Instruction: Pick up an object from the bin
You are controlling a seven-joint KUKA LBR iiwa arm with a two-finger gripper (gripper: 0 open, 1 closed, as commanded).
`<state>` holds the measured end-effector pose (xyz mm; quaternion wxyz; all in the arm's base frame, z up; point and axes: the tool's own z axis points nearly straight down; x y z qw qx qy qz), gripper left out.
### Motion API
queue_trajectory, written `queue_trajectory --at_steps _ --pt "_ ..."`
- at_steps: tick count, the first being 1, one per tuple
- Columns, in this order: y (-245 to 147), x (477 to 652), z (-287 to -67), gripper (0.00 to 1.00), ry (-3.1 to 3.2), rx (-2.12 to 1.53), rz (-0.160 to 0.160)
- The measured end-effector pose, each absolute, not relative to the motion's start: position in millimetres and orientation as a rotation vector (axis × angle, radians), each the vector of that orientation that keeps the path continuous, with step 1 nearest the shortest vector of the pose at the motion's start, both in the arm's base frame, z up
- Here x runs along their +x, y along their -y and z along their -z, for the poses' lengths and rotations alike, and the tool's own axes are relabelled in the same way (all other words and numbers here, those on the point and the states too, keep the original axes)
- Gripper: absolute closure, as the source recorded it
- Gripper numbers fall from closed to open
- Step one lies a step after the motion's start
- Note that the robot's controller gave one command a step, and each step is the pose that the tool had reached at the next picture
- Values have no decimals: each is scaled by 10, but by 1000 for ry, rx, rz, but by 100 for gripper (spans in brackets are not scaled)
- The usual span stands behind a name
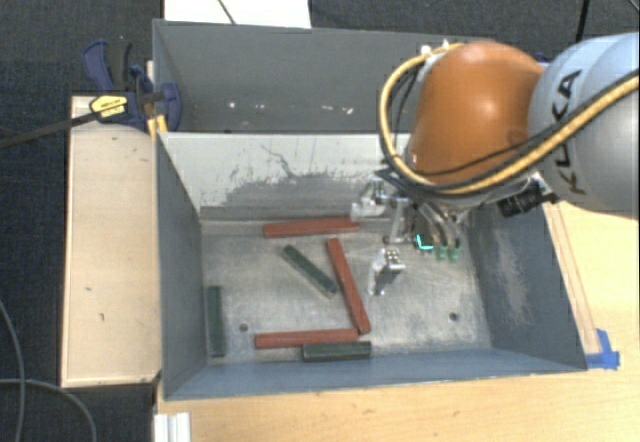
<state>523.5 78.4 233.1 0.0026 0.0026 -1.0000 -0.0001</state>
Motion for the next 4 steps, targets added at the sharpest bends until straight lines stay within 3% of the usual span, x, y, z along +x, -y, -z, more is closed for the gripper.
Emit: queue_trajectory --at_steps 1,2,3,4 --pt "-780 5250 -2369 0 3144 4 2" --pt "-847 5200 -1940 0 3149 86 2" --pt "-894 5059 -1336 0 3141 204 1" --pt "-916 5008 -1186 0 3138 228 1"
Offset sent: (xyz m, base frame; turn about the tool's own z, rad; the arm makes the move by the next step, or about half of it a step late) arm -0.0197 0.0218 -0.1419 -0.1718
